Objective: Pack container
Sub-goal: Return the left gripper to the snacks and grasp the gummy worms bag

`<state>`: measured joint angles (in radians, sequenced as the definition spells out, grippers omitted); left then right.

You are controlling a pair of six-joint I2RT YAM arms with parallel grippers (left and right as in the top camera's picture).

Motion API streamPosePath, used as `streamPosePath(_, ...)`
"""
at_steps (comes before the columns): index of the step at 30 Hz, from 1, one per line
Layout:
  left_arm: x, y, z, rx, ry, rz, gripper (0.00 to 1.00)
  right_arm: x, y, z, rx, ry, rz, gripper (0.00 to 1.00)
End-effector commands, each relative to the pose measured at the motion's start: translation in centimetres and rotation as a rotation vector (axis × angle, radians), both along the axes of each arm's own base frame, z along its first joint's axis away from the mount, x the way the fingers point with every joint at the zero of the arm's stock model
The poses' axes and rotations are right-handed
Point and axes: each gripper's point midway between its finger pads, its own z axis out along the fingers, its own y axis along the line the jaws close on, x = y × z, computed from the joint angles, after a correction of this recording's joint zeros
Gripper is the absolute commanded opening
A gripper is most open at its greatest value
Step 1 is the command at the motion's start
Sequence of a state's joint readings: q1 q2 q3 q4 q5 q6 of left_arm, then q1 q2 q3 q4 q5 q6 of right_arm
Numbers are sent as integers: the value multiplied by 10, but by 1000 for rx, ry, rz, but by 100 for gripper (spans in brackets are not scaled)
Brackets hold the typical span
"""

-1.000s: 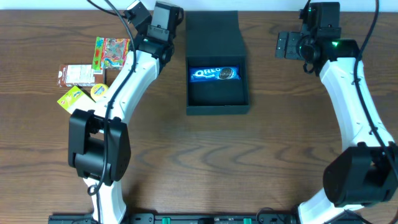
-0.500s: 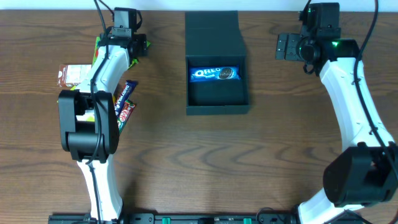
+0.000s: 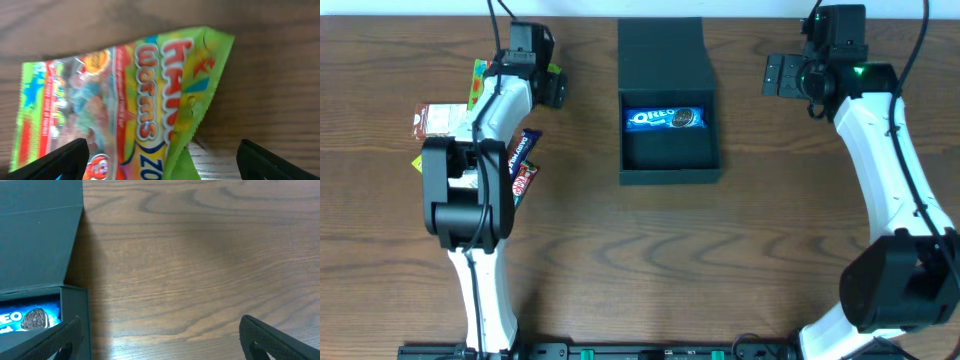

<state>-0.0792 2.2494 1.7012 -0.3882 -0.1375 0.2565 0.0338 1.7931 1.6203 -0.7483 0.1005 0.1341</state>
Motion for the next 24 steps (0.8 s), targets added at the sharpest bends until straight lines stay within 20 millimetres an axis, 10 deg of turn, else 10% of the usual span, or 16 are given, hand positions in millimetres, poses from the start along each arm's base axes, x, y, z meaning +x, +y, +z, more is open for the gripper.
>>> streamPosePath(1,0,7,-7,41,23,-26,95,-1,-3,-8,14,20,-20,99)
streamPosePath(10,-11,26,-45,141,109,-3,100,-1,-3,-8,14,20,-20,99)
streamPosePath(17,-13,27,-51,143,121,-4,22,-1,-3,-8,20,18,-29,99)
streamPosePath(24,16,5,-6,222,-8,0,5,1,-3,-7,20,12,-30,99)
